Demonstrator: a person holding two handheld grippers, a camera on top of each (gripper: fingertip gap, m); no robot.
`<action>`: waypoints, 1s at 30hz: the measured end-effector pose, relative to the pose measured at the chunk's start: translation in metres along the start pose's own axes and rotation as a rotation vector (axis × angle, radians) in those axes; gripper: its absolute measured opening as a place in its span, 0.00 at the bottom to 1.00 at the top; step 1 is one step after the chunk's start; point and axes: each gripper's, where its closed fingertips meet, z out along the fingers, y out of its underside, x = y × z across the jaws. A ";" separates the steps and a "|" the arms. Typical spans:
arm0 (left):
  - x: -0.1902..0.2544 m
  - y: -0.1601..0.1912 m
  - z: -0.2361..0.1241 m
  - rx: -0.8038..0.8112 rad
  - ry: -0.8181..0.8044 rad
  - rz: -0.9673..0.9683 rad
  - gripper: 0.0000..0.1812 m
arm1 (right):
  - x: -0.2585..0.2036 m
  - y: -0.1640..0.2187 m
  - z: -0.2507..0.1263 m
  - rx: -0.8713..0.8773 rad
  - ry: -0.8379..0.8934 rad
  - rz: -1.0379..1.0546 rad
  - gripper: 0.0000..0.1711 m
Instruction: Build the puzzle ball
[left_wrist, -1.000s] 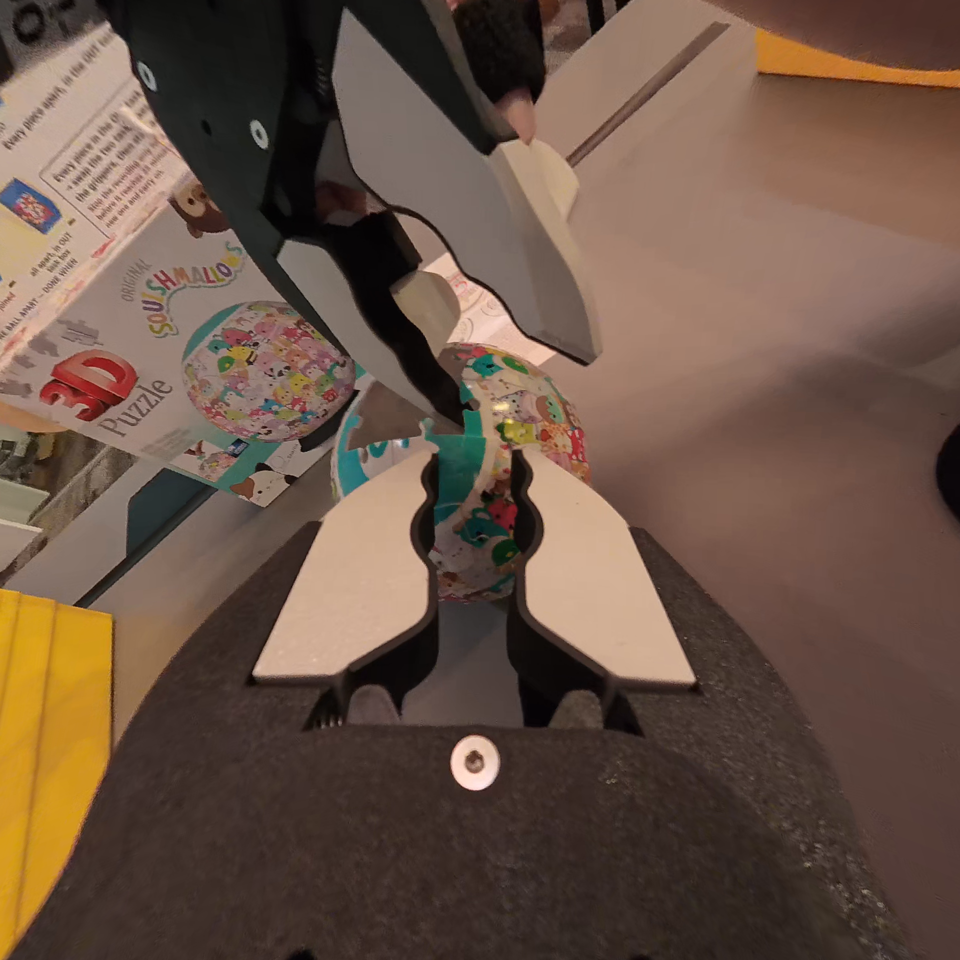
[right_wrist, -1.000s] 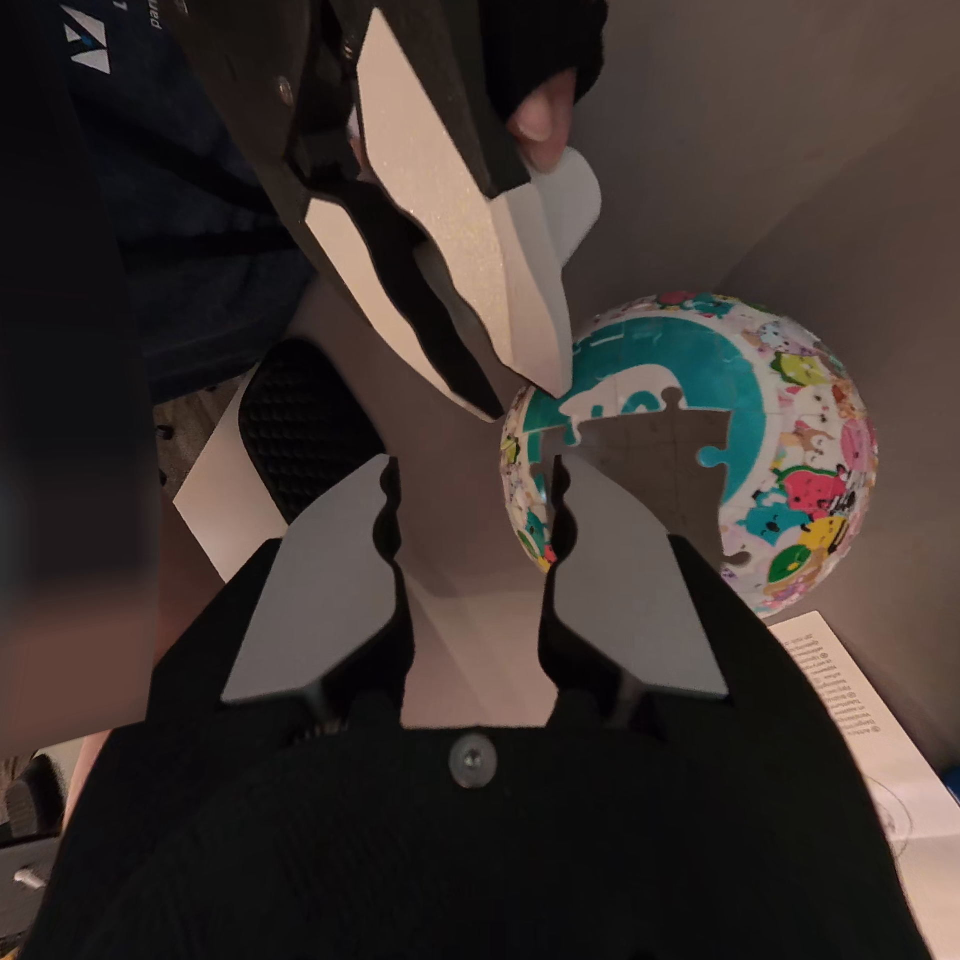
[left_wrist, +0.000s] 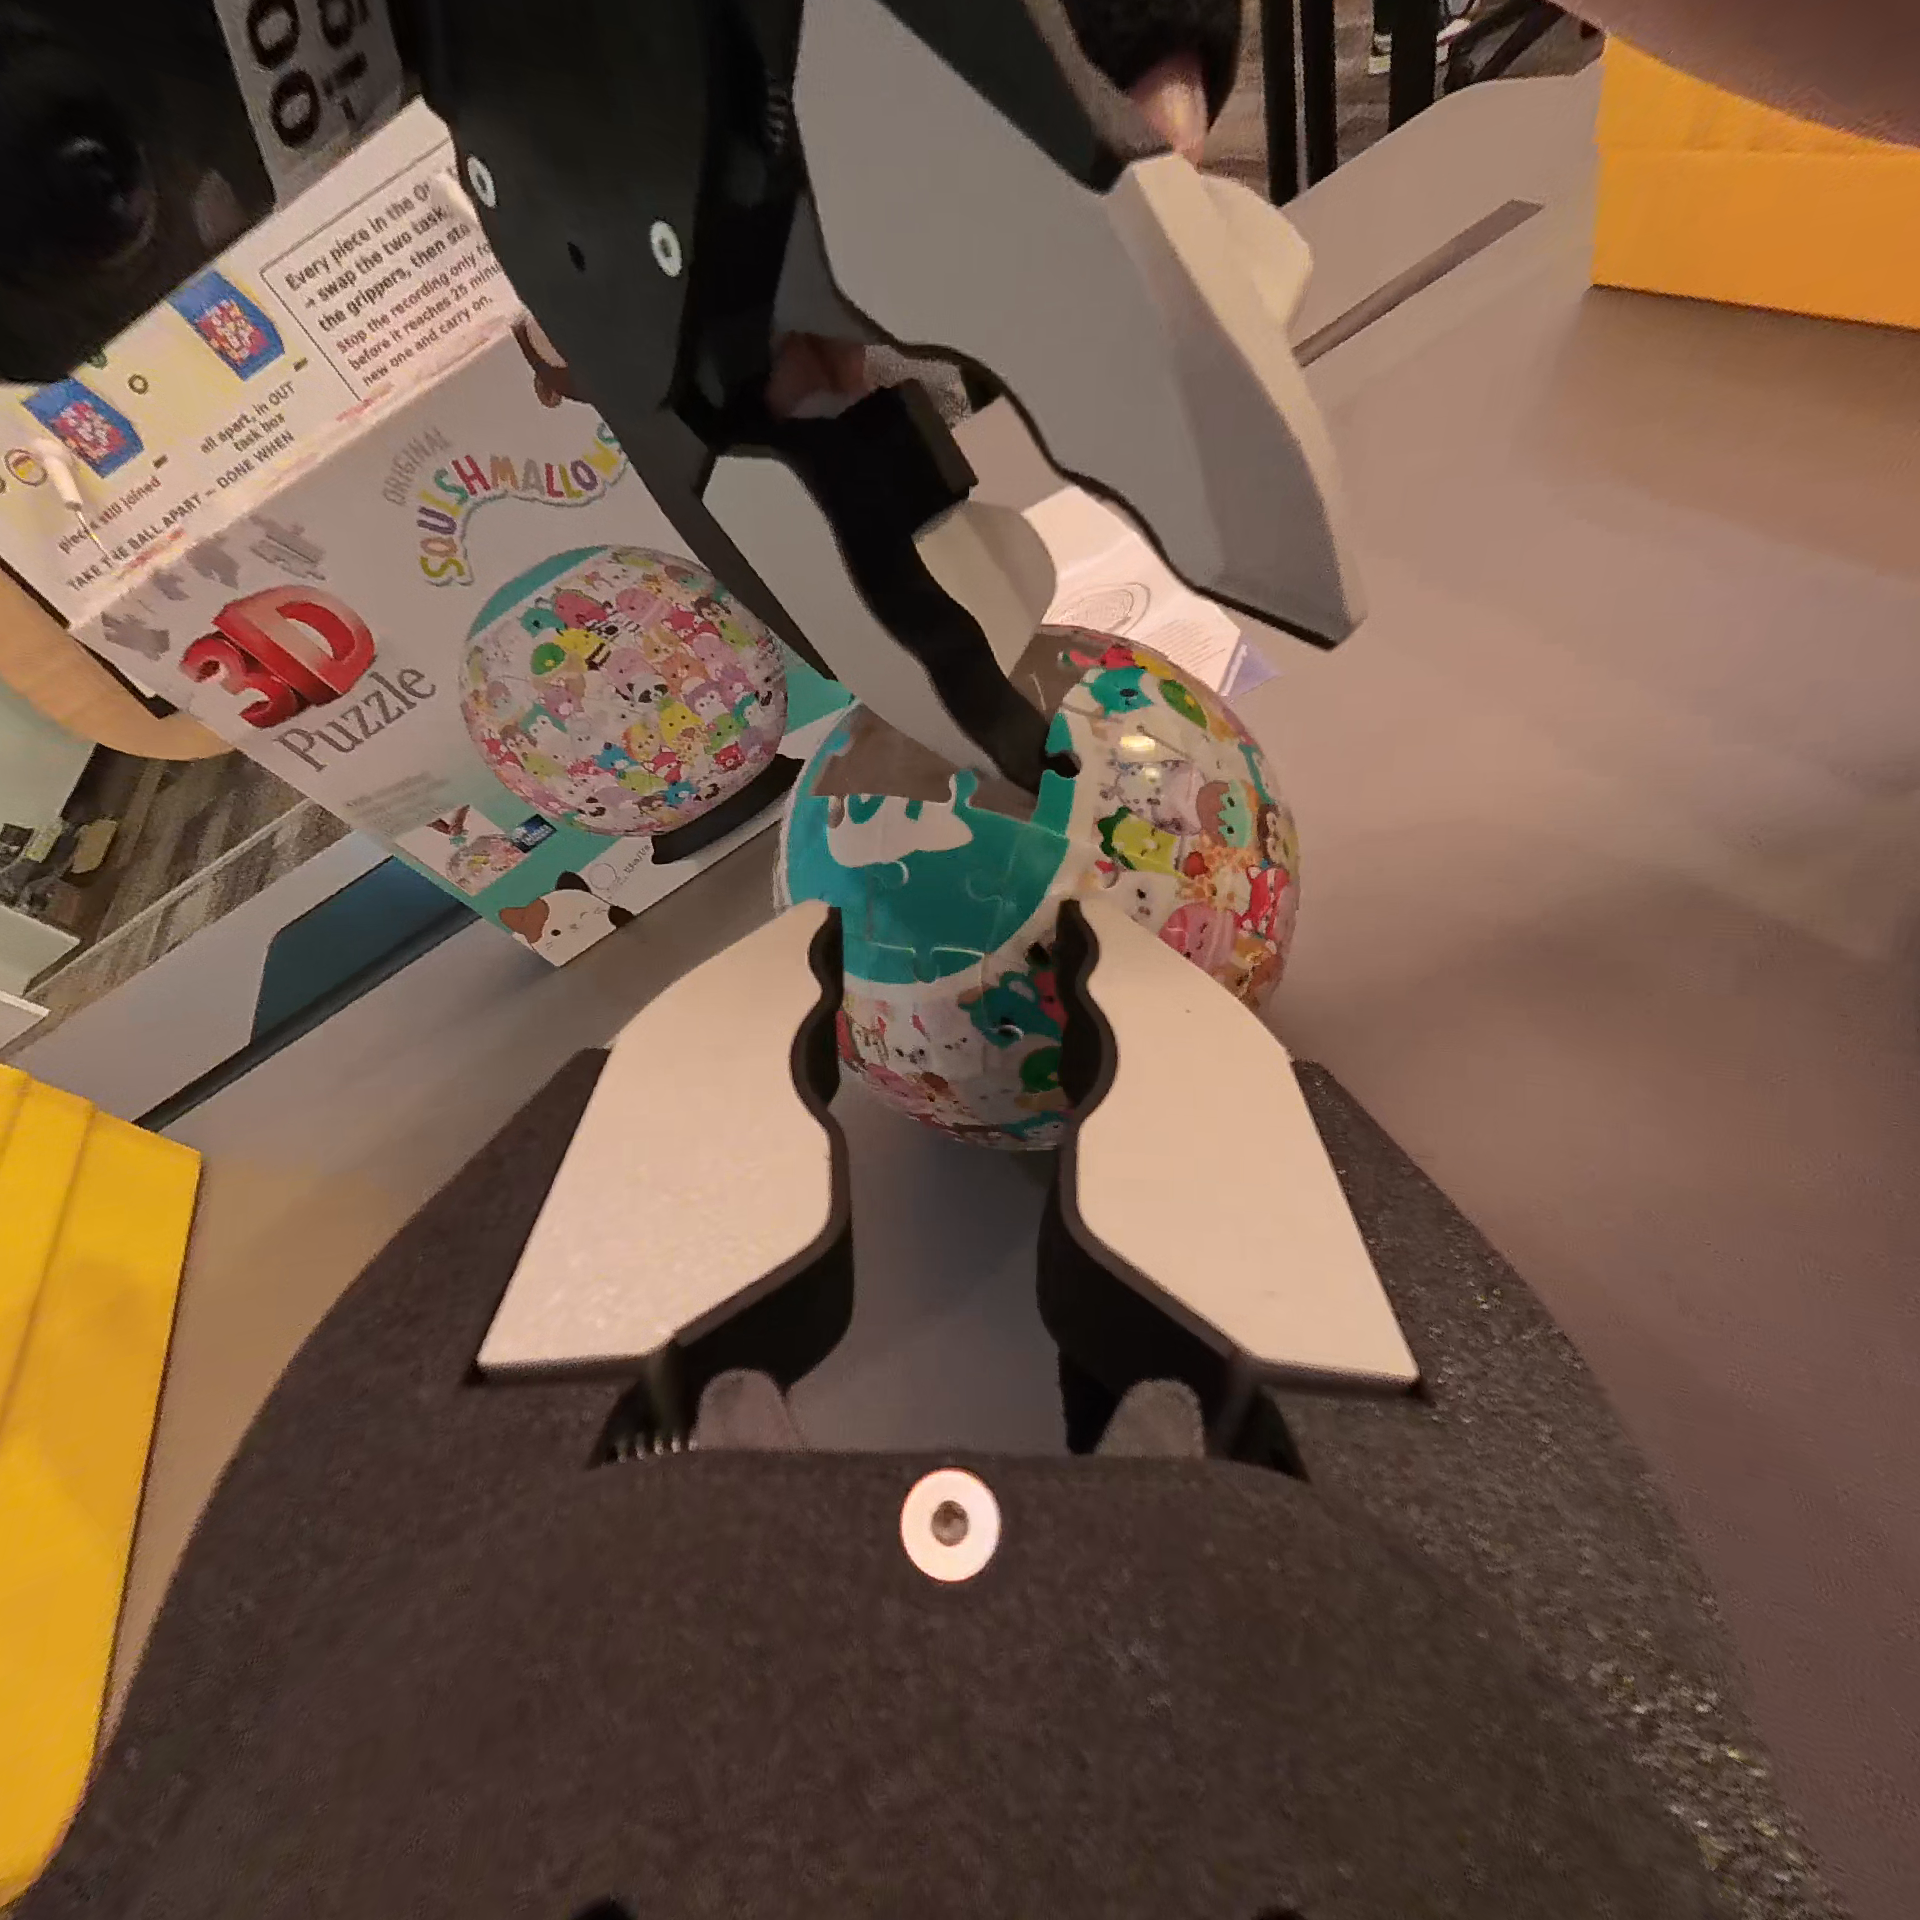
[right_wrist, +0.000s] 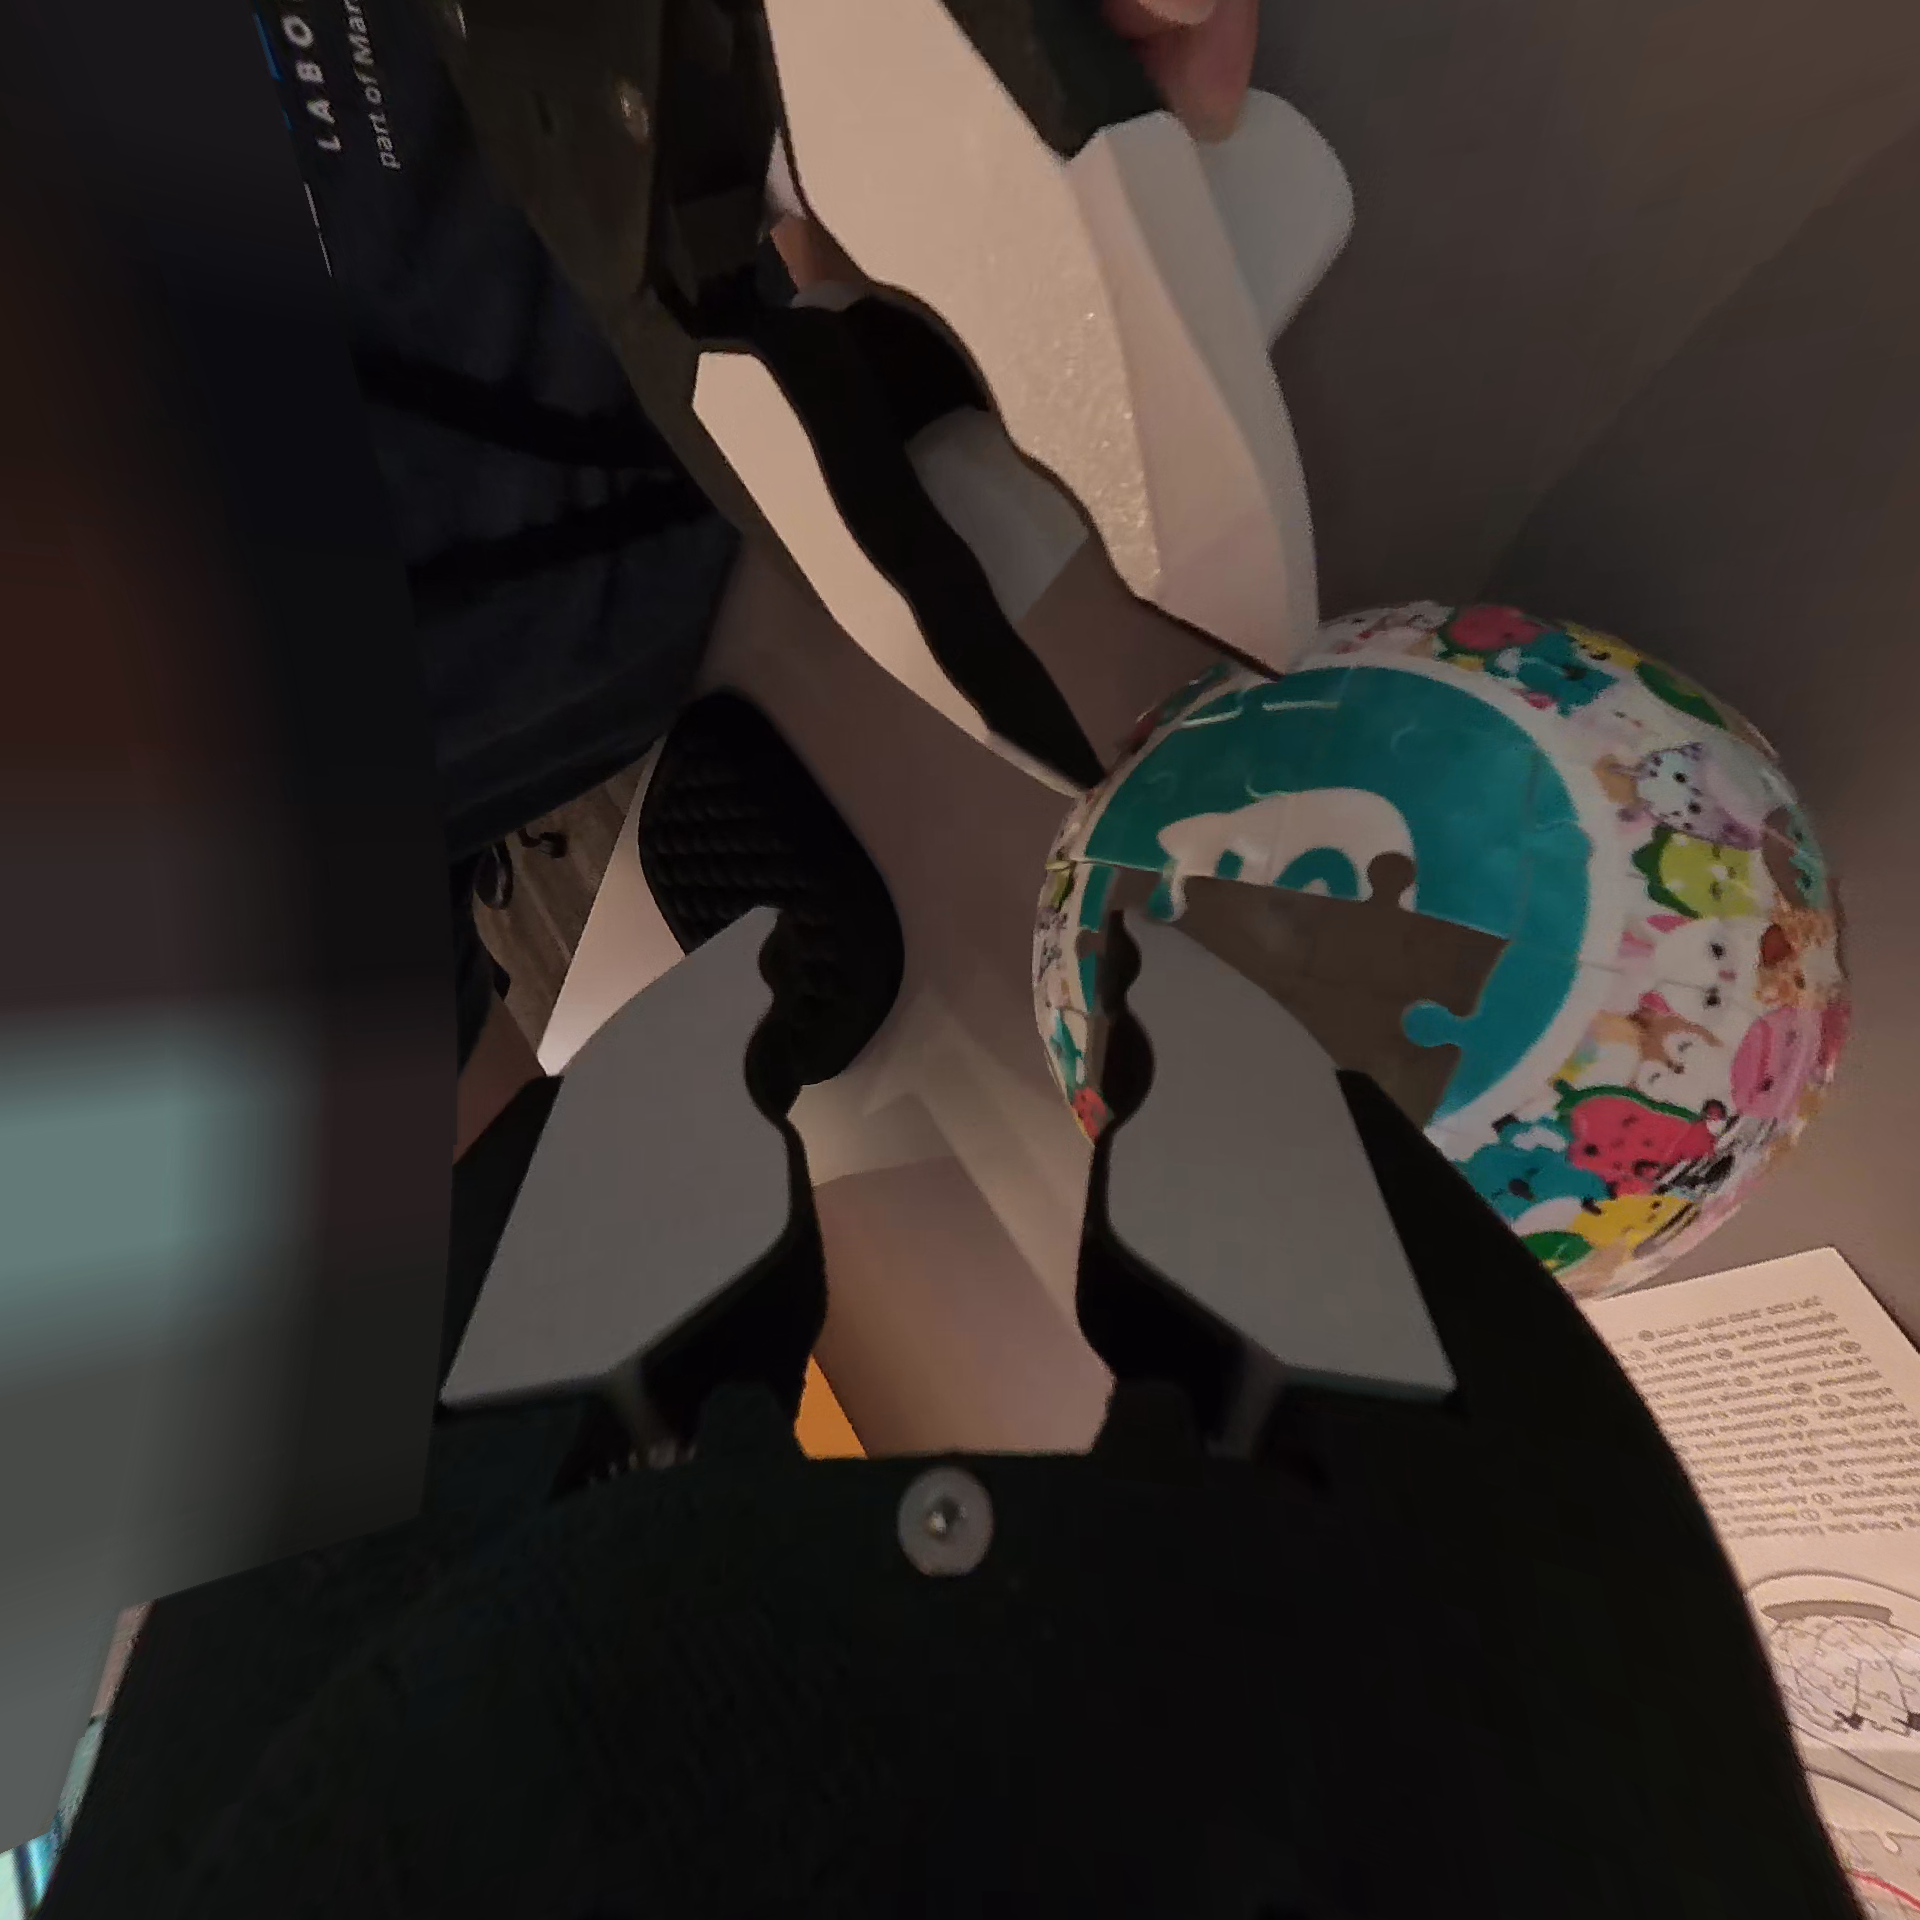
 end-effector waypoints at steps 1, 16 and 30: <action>-0.001 0.000 0.000 -0.002 0.000 0.003 0.21 | 0.001 0.000 0.000 -0.001 0.010 -0.005 0.34; 0.001 -0.001 0.000 0.023 0.019 -0.017 0.22 | -0.001 0.002 -0.009 0.035 0.236 -0.043 0.37; -0.016 -0.002 -0.047 0.151 -0.017 -0.064 0.23 | -0.083 -0.014 -0.106 0.968 0.874 -0.389 0.37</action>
